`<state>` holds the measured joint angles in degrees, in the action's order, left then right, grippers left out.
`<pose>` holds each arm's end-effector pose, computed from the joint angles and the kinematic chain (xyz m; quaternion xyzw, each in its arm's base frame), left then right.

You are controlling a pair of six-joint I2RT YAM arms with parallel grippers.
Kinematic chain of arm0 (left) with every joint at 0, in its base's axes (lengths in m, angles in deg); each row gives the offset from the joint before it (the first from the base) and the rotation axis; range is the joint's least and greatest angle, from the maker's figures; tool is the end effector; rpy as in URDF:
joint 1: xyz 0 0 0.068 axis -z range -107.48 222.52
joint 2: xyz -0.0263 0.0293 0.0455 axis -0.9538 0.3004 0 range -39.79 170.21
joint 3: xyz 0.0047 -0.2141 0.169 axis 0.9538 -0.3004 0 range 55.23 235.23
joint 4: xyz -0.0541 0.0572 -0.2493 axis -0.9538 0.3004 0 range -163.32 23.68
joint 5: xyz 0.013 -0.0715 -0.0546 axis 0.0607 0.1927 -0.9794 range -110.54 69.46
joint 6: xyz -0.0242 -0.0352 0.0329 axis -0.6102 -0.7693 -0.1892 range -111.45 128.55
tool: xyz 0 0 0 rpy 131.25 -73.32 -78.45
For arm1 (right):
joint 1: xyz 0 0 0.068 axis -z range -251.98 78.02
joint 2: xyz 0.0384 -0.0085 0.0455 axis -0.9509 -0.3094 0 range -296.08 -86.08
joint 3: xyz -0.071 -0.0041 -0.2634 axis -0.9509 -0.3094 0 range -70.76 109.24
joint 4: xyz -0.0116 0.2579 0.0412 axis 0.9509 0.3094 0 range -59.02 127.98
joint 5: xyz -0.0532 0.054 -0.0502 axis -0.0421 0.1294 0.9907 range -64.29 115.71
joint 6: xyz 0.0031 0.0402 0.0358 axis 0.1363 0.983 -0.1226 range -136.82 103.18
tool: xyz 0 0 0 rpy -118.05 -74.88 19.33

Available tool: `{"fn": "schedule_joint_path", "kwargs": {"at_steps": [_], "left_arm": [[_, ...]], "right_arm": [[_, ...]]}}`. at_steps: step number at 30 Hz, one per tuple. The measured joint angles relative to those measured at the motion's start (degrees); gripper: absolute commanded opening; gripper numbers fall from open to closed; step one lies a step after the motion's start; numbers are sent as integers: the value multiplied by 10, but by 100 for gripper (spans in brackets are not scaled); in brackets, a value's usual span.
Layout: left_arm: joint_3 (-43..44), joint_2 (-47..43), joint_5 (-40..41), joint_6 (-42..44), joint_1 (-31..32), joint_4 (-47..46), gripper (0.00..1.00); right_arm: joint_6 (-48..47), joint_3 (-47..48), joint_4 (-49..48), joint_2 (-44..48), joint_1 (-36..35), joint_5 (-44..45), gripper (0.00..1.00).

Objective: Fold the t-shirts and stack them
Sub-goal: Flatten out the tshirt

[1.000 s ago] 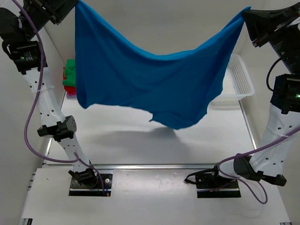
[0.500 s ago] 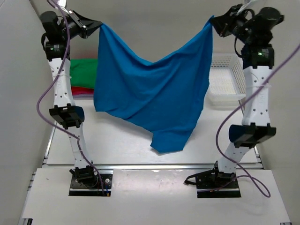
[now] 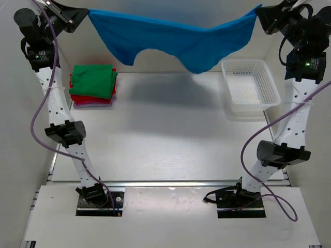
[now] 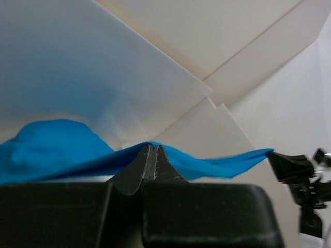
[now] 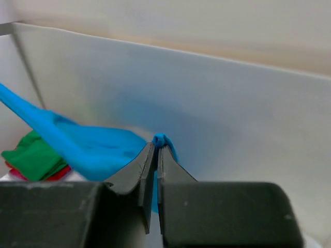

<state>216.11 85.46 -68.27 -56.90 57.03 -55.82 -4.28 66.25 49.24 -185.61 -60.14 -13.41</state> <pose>0.4212 0.0894 0.5510 -0.0992 0.6209 -0.5280 0.5709 0.3154 -0.0432 0.6040 -0.1515 0.5910 0.1986 0.7670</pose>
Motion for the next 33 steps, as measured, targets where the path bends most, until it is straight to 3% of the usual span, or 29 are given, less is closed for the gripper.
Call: {"fn": "schedule_joint_path", "kwargs": {"at_steps": [6,13,17,20,26,29,33], "left_arm": [[26,-52,112,197,80,174,0],[-5,10,207,352,132,445,0],[-148,4,272,390,152,534,0],[-287,-40,318,407,179,561,0],[-755,-342,323,412,187,447,0],[-892,-450,316,411,170,386,0],[-1067,-522,308,412,168,321,0]], "right_arm": [[-70,-77,0,32,-88,44,0],[-129,-396,46,82,-148,163,0],[-116,-601,90,184,-183,211,1],[-95,-697,122,290,-209,226,0],[-59,-804,116,410,-200,213,0],[-46,-864,119,415,-196,209,0],[-25,-935,154,416,-197,211,0]]}}
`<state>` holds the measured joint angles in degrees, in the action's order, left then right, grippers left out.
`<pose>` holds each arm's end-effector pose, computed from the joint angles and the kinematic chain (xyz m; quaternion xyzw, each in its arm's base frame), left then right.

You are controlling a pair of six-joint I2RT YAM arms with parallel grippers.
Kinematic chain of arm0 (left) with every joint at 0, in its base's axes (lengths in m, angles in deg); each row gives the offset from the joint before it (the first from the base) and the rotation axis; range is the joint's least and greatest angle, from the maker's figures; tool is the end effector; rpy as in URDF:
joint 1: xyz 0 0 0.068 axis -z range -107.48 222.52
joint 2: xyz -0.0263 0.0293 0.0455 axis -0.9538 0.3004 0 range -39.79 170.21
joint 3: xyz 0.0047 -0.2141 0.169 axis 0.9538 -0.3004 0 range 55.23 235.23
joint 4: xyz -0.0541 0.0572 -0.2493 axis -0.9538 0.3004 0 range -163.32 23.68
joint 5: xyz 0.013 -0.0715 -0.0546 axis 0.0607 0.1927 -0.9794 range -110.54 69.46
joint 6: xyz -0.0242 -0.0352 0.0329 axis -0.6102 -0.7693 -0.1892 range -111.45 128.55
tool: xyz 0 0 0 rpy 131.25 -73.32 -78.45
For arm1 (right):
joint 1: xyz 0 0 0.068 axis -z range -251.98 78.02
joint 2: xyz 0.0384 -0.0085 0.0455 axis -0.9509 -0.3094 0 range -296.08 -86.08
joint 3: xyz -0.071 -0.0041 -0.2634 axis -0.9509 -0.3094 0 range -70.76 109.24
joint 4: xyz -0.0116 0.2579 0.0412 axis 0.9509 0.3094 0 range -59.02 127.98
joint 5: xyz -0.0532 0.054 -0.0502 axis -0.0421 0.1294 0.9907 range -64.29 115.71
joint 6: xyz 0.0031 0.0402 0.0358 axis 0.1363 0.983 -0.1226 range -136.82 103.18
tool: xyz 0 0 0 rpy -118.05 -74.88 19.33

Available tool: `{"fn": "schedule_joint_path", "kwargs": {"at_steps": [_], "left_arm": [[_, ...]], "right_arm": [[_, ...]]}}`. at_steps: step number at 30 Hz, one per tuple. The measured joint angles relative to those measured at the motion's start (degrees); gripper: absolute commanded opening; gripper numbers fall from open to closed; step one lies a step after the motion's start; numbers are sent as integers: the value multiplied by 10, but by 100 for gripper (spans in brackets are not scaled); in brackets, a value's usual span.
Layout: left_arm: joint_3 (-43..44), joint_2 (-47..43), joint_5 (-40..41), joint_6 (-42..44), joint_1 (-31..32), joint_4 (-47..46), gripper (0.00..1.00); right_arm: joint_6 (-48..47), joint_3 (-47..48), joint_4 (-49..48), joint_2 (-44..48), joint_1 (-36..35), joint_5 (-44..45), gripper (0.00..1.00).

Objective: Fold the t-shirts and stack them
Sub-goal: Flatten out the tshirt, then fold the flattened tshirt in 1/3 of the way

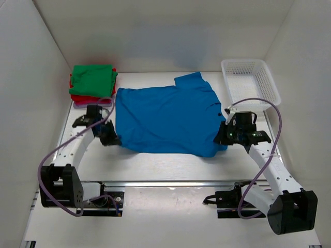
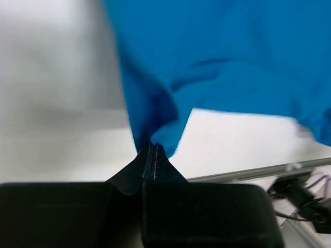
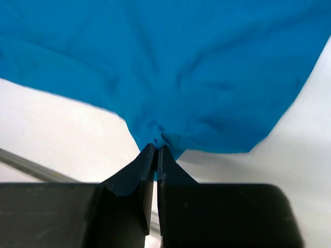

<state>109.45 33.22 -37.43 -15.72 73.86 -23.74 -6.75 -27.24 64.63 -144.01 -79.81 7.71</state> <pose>0.2338 -0.0158 0.2434 -0.1662 0.9577 -0.1818 0.1490 0.2007 0.0386 0.2541 -0.0379 0.9232 0.1993 0.3265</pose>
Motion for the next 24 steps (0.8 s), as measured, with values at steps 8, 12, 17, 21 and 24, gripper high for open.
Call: {"fn": "schedule_joint_path", "kwargs": {"at_steps": [8,12,17,21,24], "left_arm": [[-163,-98,5,13,-9,-9,0],[-181,-127,18,13,-24,-10,0],[-181,-116,41,12,-39,-14,0],[-181,-81,44,7,-48,-27,0],[-182,-68,44,0,-48,-41,0]], "right_arm": [[55,-36,78,33,-53,30,0],[58,-35,96,23,-25,28,0],[51,-3,132,4,-5,29,0],[38,46,139,-9,-2,23,0],[22,81,136,-31,18,12,0]]}}
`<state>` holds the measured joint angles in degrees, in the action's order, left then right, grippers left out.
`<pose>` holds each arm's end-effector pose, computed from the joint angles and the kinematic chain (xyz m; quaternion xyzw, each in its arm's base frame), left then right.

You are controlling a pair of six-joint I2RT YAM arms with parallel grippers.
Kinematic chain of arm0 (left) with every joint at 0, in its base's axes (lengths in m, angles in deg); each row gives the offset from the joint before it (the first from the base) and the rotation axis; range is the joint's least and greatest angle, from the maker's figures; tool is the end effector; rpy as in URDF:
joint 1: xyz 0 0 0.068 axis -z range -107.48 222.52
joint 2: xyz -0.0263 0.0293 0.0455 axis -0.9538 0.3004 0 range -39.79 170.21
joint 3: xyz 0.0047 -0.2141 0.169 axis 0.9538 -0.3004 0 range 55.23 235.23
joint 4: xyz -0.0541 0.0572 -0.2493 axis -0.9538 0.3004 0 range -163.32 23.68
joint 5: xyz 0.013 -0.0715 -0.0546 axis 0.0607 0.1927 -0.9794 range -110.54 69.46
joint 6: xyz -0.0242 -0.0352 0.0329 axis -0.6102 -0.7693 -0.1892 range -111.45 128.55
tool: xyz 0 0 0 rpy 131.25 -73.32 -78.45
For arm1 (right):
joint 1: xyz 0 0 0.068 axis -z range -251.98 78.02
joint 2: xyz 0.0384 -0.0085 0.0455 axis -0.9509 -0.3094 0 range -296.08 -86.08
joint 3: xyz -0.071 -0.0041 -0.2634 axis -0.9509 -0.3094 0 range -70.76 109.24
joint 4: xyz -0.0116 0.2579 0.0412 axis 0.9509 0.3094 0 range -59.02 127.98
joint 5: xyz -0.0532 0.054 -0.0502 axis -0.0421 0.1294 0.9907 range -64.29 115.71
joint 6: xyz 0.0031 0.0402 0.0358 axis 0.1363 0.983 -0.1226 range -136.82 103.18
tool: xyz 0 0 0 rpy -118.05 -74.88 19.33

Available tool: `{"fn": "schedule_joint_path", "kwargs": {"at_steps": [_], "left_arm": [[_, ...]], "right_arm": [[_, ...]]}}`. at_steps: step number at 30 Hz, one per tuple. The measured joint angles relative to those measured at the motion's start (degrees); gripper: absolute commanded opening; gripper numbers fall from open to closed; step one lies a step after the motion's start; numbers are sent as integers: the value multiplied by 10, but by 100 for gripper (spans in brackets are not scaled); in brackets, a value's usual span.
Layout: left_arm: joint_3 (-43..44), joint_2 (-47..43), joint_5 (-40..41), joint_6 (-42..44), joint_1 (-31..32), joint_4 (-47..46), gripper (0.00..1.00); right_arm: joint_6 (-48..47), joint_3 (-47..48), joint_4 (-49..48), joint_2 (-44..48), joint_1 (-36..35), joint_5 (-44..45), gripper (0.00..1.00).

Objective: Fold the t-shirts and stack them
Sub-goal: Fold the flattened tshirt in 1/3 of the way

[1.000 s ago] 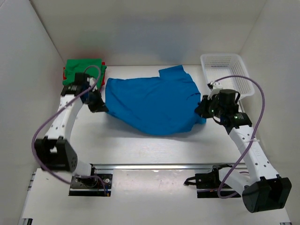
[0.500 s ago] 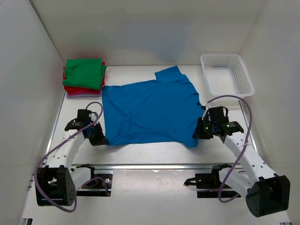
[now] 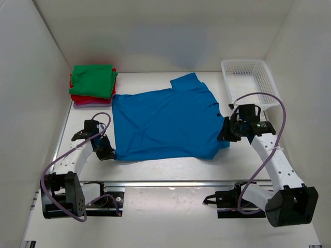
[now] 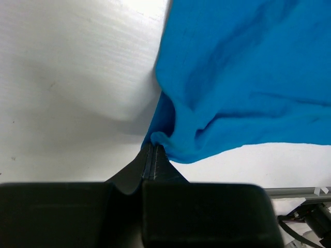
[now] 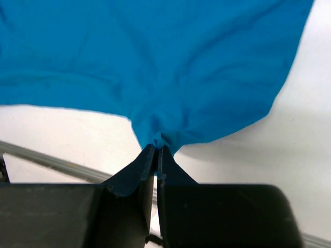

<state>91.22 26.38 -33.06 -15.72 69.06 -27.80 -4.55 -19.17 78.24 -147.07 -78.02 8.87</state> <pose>0.1824 0.0033 0.1783 -0.2232 0.9608 -0.1288 0.1021 0.2006 0.0315 0.2733 0.0096 0.9485 0.1836 0.2579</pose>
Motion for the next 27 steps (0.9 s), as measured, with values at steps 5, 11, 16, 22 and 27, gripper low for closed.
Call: {"fn": "schedule_joint_path", "kwargs": {"at_steps": [5,11,16,22,27], "left_arm": [[0,18,-4,-5,2,-17,0],[17,46,-15,-11,-1,-23,0],[46,67,-28,-16,-1,-38,0],[59,76,-31,-30,-3,-60,0],[65,78,-29,-43,-11,-85,0]], "right_arm": [[-25,44,-21,-74,13,-8,0],[-40,83,-35,-146,16,-15,0],[-49,147,-40,-191,16,-16,0],[-58,222,-45,-236,16,-16,0],[-64,267,-47,-282,14,-16,0]]}}
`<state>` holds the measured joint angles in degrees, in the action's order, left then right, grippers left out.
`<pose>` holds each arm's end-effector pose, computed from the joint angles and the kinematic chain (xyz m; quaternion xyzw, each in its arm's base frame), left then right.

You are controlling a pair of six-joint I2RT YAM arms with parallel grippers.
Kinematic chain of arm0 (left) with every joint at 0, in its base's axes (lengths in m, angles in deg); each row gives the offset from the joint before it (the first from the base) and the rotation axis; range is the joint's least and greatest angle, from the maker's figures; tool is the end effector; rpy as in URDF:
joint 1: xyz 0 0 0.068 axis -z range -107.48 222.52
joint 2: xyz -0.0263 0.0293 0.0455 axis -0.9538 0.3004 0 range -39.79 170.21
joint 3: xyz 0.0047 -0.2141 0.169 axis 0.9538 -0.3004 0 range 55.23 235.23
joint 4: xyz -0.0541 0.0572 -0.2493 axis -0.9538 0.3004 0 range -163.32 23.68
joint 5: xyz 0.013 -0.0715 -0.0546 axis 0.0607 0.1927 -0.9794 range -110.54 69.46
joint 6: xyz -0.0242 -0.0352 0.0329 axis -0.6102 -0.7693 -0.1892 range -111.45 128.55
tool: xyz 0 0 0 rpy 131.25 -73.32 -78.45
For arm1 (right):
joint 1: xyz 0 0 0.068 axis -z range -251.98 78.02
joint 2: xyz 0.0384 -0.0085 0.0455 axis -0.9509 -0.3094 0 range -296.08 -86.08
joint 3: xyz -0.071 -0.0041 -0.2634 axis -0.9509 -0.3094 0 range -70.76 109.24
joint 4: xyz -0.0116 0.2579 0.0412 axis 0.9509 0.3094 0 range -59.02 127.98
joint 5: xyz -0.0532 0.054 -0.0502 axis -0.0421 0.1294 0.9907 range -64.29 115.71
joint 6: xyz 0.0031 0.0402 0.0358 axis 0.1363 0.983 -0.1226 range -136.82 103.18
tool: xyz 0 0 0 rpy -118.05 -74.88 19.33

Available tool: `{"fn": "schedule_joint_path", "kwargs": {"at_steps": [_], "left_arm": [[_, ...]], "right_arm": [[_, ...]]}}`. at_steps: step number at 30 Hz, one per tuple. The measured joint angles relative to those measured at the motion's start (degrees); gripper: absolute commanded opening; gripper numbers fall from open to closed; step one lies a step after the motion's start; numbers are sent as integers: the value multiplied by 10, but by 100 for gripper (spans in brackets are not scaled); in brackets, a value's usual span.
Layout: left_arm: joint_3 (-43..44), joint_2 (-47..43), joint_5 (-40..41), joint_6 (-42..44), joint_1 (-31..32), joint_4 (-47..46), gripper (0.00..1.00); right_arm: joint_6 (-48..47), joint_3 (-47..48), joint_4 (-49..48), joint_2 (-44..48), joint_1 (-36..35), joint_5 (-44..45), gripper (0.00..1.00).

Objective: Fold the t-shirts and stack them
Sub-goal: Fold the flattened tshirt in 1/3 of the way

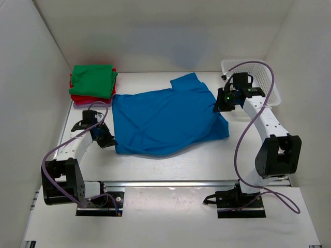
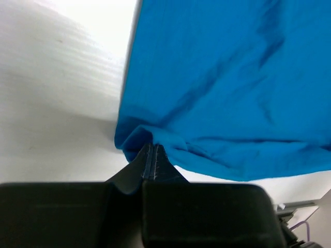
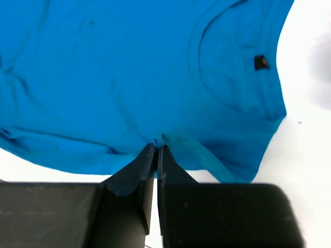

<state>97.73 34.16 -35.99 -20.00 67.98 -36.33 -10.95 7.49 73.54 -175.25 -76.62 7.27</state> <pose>0.2273 0.0085 0.1898 -0.2531 0.9403 -0.1677 0.1538 0.3302 0.0380 0.3034 -0.0401 0.9379 0.1798 0.2941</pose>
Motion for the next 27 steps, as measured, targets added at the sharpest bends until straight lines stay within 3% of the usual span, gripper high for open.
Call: {"fn": "schedule_joint_path", "kwargs": {"at_steps": [27], "left_arm": [[-1,-7,50,-54,-18,-93,0]], "right_arm": [[-34,203,7,-173,-29,11,0]]}}
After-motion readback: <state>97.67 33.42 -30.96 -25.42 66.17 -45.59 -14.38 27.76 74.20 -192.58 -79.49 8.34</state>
